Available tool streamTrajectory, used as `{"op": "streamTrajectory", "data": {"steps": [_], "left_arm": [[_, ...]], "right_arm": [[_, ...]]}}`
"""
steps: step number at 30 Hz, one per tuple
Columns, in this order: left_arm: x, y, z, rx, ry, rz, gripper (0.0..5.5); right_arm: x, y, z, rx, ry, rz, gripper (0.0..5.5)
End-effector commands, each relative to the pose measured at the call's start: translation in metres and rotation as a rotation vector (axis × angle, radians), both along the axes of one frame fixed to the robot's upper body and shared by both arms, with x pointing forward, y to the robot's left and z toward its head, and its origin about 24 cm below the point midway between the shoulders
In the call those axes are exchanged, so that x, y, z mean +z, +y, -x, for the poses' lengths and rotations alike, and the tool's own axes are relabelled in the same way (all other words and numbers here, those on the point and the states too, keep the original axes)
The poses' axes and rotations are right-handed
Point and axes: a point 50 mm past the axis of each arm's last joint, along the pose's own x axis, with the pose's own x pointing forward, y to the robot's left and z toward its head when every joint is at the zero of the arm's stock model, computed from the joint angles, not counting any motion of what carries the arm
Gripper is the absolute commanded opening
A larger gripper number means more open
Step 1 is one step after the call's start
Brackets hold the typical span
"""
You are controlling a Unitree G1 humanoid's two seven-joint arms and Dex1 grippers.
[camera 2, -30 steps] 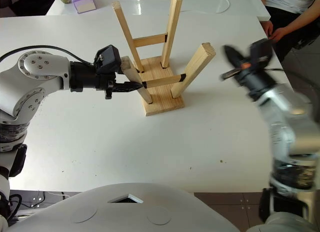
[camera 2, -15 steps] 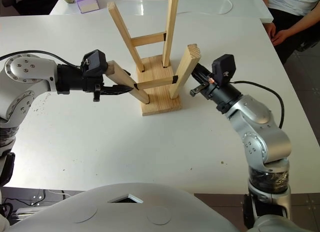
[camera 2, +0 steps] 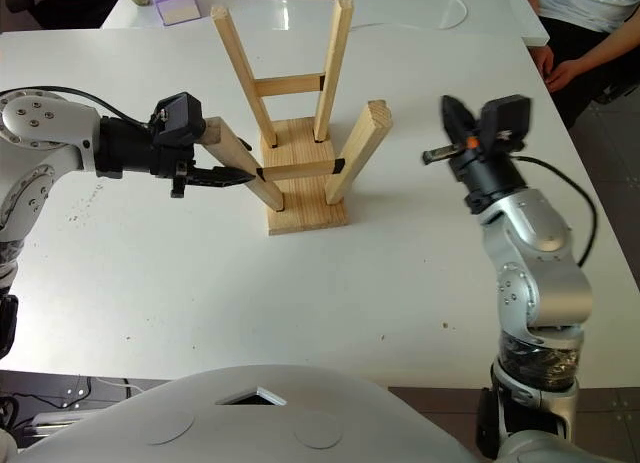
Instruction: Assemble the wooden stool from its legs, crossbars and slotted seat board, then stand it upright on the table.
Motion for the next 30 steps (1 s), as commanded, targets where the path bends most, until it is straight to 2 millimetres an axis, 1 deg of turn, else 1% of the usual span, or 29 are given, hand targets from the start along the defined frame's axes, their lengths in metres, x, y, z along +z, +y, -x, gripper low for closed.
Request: {"op": "streamTrajectory", "data": {"steps": [1,2,3,4,5,6,7,8,9,10,12,13,15,17,20,24,25,28,30], "left_arm": [[-0.026,0.008,0.008,0.086,0.082,-0.069,2.04],[-0.028,0.006,0.009,0.089,0.087,-0.068,2.04],[-0.03,0.005,0.01,0.092,0.092,-0.065,2.04],[-0.032,0.004,0.011,0.095,0.095,-0.06,2.04],[-0.034,0.003,0.012,0.094,0.098,-0.059,2.04],[-0.035,0.002,0.013,0.086,0.1,-0.058,2.04],[-0.035,0.002,0.014,0.072,0.105,-0.054,2.04],[-0.034,0.004,0.015,0.059,0.107,-0.048,2.04],[-0.031,0.007,0.016,0.05,0.107,-0.04,2.04],[-0.028,0.011,0.015,0.047,0.104,-0.03,2.04],[-0.024,0.017,0.013,0.042,0.088,-0.013,2.04],[-0.022,0.02,0.012,0.033,0.077,0.001,2.04],[-0.019,0.024,0.009,0.027,0.052,0.021,2.04],[-0.015,0.024,0.009,0.01,0.023,0.039,2.04],[-0.007,0.022,0.01,-0.021,-0.036,0.064,2.04],[0.001,0.021,0.012,-0.068,-0.063,0.111,2.04],[0.006,0.021,0.009,-0.068,-0.072,0.135,2.41],[0.017,0.02,0.004,-0.068,-0.111,0.169,2.86],[0.023,0.027,0.004,-0.034,-0.148,0.171,3.19]], "right_arm": [[0.01,0.005,0.009,-0.002,0.006,-0.019,0.0],[0.008,0.023,0.009,0.087,0.025,-0.036,0.0],[0.004,0.047,0.008,0.209,0.05,-0.079,0.0],[-0.001,0.08,0.012,0.371,0.088,-0.139,0.0],[-0.003,0.119,0.024,0.572,0.124,-0.192,0.0],[-0.003,0.145,0.036,0.716,0.143,-0.247,0.0],[-0.001,0.159,0.047,0.805,0.154,-0.293,0.0],[0.001,0.161,0.052,0.828,0.149,-0.311,0.0],[0.002,0.154,0.05,0.8,0.143,-0.316,0.0],[0.001,0.14,0.044,0.727,0.138,-0.308,0.0],[-0.001,0.106,0.029,0.573,0.126,-0.27,0.0],[-0.002,0.085,0.021,0.491,0.122,-0.241,0.0],[-0.003,0.051,0.008,0.373,0.12,-0.179,0.0],[-0.006,0.035,-0.001,0.332,0.132,-0.144,0.0],[-0.013,0.033,-0.012,0.33,0.147,-0.115,0.0],[-0.019,0.035,-0.02,0.332,0.134,-0.093,0.0],[-0.02,0.033,-0.021,0.321,0.129,-0.09,0.0],[-0.02,0.029,-0.022,0.291,0.112,-0.093,0.0],[-0.021,0.028,-0.02,0.293,0.114,-0.096,0.0]]}}
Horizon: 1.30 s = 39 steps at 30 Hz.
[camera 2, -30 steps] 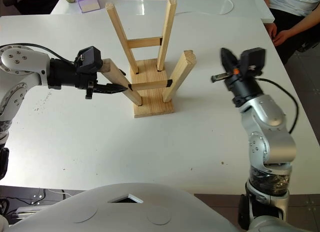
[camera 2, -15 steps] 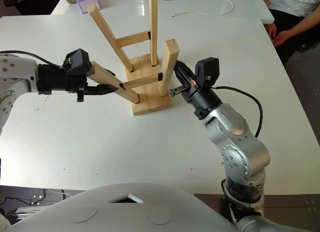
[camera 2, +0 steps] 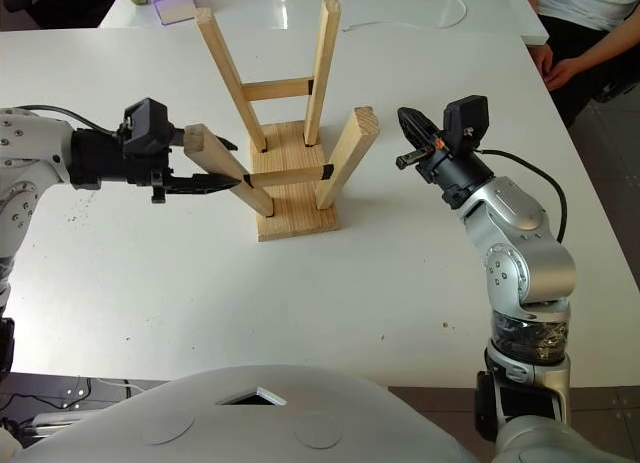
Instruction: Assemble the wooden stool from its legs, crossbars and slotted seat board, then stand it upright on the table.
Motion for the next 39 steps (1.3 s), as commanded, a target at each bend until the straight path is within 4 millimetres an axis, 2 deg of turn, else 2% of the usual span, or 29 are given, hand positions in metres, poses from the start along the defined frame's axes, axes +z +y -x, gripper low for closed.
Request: {"op": "streamTrajectory", "data": {"steps": [1,6,9,12,14,15,16,17,19,20,21,23,26,28,29,31,33,36,38,39], "left_arm": [[0.02,0.012,0.0,0.055,-0.084,0.027,3.19],[0.032,0.038,0.024,0.138,-0.065,0.085,3.19],[0.039,0.046,0.038,0.267,-0.087,0.178,3.19],[0.061,0.051,0.044,0.473,-0.184,0.444,3.19],[0.067,0.065,0.036,0.765,-0.269,0.682,2.9],[0.06,0.071,0.033,0.902,-0.27,0.739,2.79],[0.043,0.075,0.031,1.05,-0.254,0.72,2.61],[0.018,0.077,0.031,1.199,-0.196,0.681,2.39],[-0.028,0.057,0.049,1.356,-0.119,0.599,2.06],[-0.043,0.044,0.06,1.411,-0.107,0.549,1.84],[-0.048,0.034,0.069,1.439,-0.121,0.521,1.68],[-0.052,0.019,0.075,1.457,-0.182,0.446,1.34],[-0.057,-0.004,0.08,1.483,-0.211,0.426,0.9],[-0.056,-0.03,0.08,1.398,-0.184,0.466,0.59],[-0.054,-0.041,0.08,1.354,-0.176,0.486,0.37],[-0.051,-0.05,0.082,1.318,-0.194,0.495,0.15],[-0.05,-0.034,0.087,1.415,-0.238,0.477,0.03],[-0.049,0.007,0.092,1.652,-0.368,0.375,0.03],[-0.048,0.02,0.097,1.732,-0.421,0.322,0.03],[-0.046,0.021,0.097,1.74,-0.437,0.314,0.03]], "right_arm": [[0.002,-0.004,0.002,-0.01,-0.016,-0.004,0.0],[0.002,-0.012,0.012,-0.049,0.002,-0.004,0.0],[0.001,-0.014,0.022,-0.077,0.017,-0.018,0.0],[0.005,-0.017,0.03,-0.131,0.01,-0.05,0.0],[0.011,-0.021,0.027,-0.243,-0.023,-0.083,0.0],[0.012,-0.022,0.025,-0.294,-0.032,-0.089,0.0],[0.013,-0.02,0.023,-0.33,-0.04,-0.063,0.0],[0.013,-0.016,0.021,-0.357,-0.054,-0.015,0.0],[0.013,-0.003,0.024,-0.387,-0.097,0.105,0.0],[0.014,0.006,0.028,-0.384,-0.114,0.127,0.0],[0.014,0.014,0.032,-0.38,-0.125,0.126,0.0],[0.017,0.03,0.037,-0.368,-0.137,0.102,0.0],[0.026,0.06,0.038,-0.307,-0.173,0.057,0.0],[0.029,0.077,0.042,-0.255,-0.171,0.02,0.0],[0.03,0.083,0.045,-0.236,-0.164,0.008,0.0],[0.03,0.086,0.048,-0.219,-0.153,0.009,0.0],[0.028,0.073,0.049,-0.292,-0.137,0.038,0.0],[0.025,0.034,0.05,-0.563,-0.124,0.127,0.0],[0.023,0.016,0.055,-0.708,-0.11,0.181,0.0],[0.023,0.013,0.057,-0.735,-0.107,0.192,0.0]]}}
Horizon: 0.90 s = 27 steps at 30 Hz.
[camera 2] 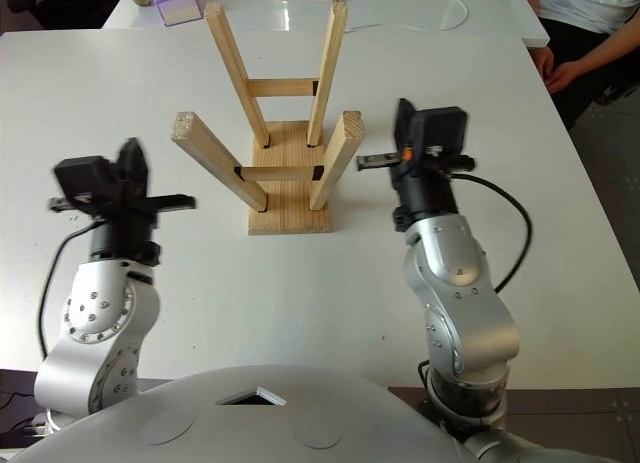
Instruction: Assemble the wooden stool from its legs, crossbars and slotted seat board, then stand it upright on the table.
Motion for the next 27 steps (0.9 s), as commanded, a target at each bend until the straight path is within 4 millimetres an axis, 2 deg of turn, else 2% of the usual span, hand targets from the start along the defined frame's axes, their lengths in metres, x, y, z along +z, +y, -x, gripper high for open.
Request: {"op": "streamTrajectory", "data": {"steps": [1,3,5,6,7,8,10,13,15,16,19,22,24,26,27], "left_arm": [[0.005,0.011,0.002,0.076,-0.002,-0.047,0.03],[0.011,-0.003,-0.011,-0.062,-0.037,-0.055,0.03],[0.01,-0.047,-0.022,-0.433,-0.02,-0.027,0.03],[0.005,-0.077,-0.019,-0.665,0.021,0.015,0.03],[0.004,-0.101,-0.012,-0.838,0.038,0.034,0.03],[0.002,-0.12,-0.003,-0.97,0.066,0.093,0.03],[-0.001,-0.132,0.007,-1.021,0.087,0.139,0.03],[-0.005,-0.117,0.0,-0.901,0.091,0.139,0.03],[-0.002,-0.101,-0.013,-0.768,0.063,0.121,0.03],[-0.002,-0.089,-0.02,-0.678,0.055,0.106,0.03],[0.009,-0.044,-0.029,-0.399,-0.034,0.045,0.03],[0.013,-0.006,-0.015,-0.162,-0.044,0.016,0.03],[0.021,0.006,-0.015,-0.097,-0.079,0.0,0.03],[0.038,0.009,-0.03,-0.097,-0.165,0.015,0.03],[0.048,0.006,-0.043,-0.131,-0.207,0.044,0.03]], "right_arm": [[-0.002,-0.017,0.009,-0.155,0.024,0.048,0.0],[-0.001,0.006,0.01,-0.021,0.021,0.013,0.0],[0.005,0.057,0.012,0.316,0.001,0.0,0.0],[0.007,0.087,0.021,0.529,-0.005,-0.013,0.0],[0.01,0.108,0.032,0.683,-0.017,-0.005,0.0],[0.008,0.119,0.039,0.771,-0.005,0.002,0.0],[0.004,0.121,0.04,0.829,0.019,0.033,0.0],[0.0,0.118,0.037,0.828,0.034,0.044,0.0],[-0.001,0.114,0.034,0.783,0.034,0.048,0.0],[-0.001,0.106,0.029,0.712,0.02,0.056,0.0],[0.015,0.05,0.008,0.296,-0.117,0.156,0.0],[0.035,0.012,0.001,0.095,-0.245,0.282,0.0],[0.043,0.005,-0.003,0.058,-0.289,0.289,0.0],[0.051,0.011,-0.016,0.107,-0.326,0.235,0.0],[0.052,0.021,-0.026,0.197,-0.306,0.147,0.0]]}}
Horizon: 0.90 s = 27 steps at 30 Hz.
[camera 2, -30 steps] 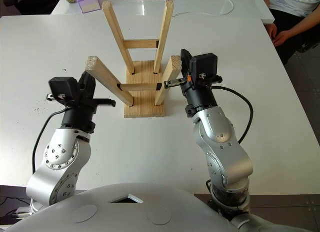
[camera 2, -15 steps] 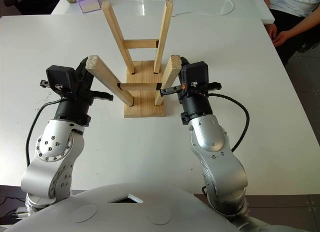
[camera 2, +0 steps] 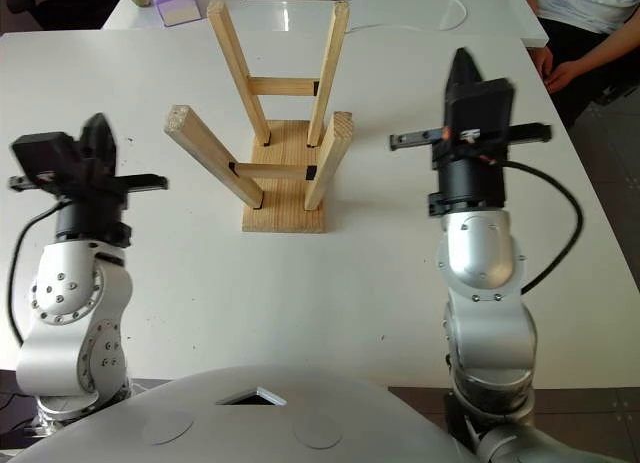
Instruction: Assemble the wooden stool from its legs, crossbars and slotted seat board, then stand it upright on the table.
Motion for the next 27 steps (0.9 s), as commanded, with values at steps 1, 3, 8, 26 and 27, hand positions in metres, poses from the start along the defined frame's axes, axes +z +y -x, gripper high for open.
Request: {"op": "streamTrajectory", "data": {"steps": [1,3,8,26,27], "left_arm": [[0.042,-0.006,-0.041,-0.104,-0.183,0.091,0.03],[0.07,-0.032,-0.063,-0.372,-0.26,0.171,0.03],[0.095,-0.056,-0.076,-0.698,-0.262,0.232,0.03],[0.007,-0.063,-0.055,-0.898,0.298,0.412,0.03],[-0.011,-0.065,-0.053,-0.873,0.37,0.409,0.03]], "right_arm": [[0.011,0.026,-0.033,0.284,0.047,-0.2,0.0],[0.028,0.043,-0.047,0.548,0.075,-0.291,0.0],[0.051,0.044,-0.067,0.809,0.141,-0.288,0.0],[-0.023,0.049,-0.044,0.974,0.54,-0.156,0.0],[-0.038,0.052,-0.044,0.96,0.581,-0.131,0.0]]}}
